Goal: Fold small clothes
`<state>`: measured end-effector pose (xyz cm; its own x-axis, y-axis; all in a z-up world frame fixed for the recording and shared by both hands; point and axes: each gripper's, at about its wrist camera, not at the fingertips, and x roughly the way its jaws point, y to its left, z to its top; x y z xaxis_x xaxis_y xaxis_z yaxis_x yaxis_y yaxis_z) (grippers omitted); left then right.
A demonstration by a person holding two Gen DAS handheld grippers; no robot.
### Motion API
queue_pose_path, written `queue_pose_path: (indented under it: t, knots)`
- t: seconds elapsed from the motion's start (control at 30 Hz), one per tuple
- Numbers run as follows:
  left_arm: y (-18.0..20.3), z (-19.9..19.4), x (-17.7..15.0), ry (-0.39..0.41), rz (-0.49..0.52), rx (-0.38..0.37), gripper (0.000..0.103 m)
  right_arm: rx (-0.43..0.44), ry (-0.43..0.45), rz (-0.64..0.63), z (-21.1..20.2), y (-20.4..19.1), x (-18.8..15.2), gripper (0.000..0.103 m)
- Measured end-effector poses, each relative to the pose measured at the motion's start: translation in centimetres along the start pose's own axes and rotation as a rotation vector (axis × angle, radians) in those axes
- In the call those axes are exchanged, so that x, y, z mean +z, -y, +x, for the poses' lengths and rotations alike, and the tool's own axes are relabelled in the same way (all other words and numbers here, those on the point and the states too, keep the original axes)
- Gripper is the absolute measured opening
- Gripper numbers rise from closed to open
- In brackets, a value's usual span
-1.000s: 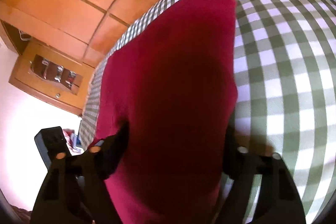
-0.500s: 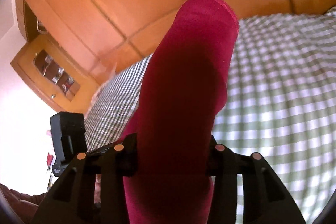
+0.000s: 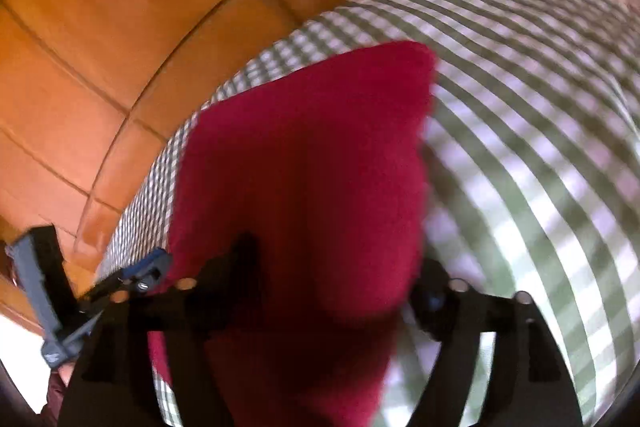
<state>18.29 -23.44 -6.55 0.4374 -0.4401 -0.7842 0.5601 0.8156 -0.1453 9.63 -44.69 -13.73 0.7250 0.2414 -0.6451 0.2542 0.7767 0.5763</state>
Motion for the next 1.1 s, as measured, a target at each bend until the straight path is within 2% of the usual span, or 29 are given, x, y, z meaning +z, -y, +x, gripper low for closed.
queue_pose_path:
  t: [0.07,0.13,0.23,0.3,0.37,0.43,0.47,0.53,0.57,0.63,0.7,0.8,0.9,1.07,1.1]
  knots:
    - [-0.4,-0.5,-0.7,0.041,-0.005,0.016,0.046,-0.057,0.065,-0.031,-2.5,-0.2,-0.6,0.081]
    - [-0.3,-1.6,-1.7,0.077,-0.008,0.037,0.046,-0.097,0.116,-0.085,-4.8,-1.1,-0.8,0.051]
    - [0.3,-2.8,-2.6,0.116,0.025,0.090,0.046,-0.069,0.162,-0.159,-6.6,-3.9,-1.2,0.042]
    - [0.4,-2.5,-2.3,0.112,0.035,0.113,0.046,-0.076,0.179,-0.204,-6.1,-5.7,-1.0,0.042]
    - [0.2,-1.7,-1.8,0.096,0.020,0.121,0.050,-0.116,0.142,-0.200,-2.9,-6.9,0.8,0.042]
    - [0.3,-0.9,-1.3,0.097,0.021,0.142,0.052,-0.160,0.045,-0.147,1.7,-5.5,2.1,0.045]
    - [0.2,-1.0,-1.4,0.098,0.019,0.144,0.053,-0.195,0.021,-0.161,3.7,-5.0,2.5,0.046]
    - [0.5,-0.8,-1.3,0.100,0.021,0.148,0.053,-0.215,0.044,-0.173,4.9,-4.9,2.6,0.049]
    - [0.6,-1.2,-1.3,0.102,0.024,0.163,0.053,-0.219,0.043,-0.179,4.8,-5.2,2.6,0.051]
    - [0.8,-2.0,-1.2,0.116,0.010,0.176,0.055,-0.207,0.062,-0.193,3.9,-5.6,2.2,0.061]
    - [1.0,-2.6,-1.2,0.124,-0.005,0.182,0.060,-0.225,0.085,-0.216,2.7,-6.3,1.5,0.063]
    - [1.2,-3.6,-1.5,0.140,-0.018,0.169,0.063,-0.216,0.122,-0.217,0.7,-6.8,0.3,0.072]
    - [1.5,-4.3,-1.8,0.148,-0.017,0.154,0.068,-0.204,0.147,-0.203,-1.2,-7.6,-1.1,0.072]
    - [2.2,-5.3,-2.2,0.165,-0.008,0.141,0.068,-0.207,0.173,-0.188,-2.9,-8.1,-2.8,0.072]
    - [2.3,-5.4,-2.3,0.166,-0.006,0.140,0.068,-0.209,0.178,-0.187,-3.1,-8.2,-2.9,0.070]
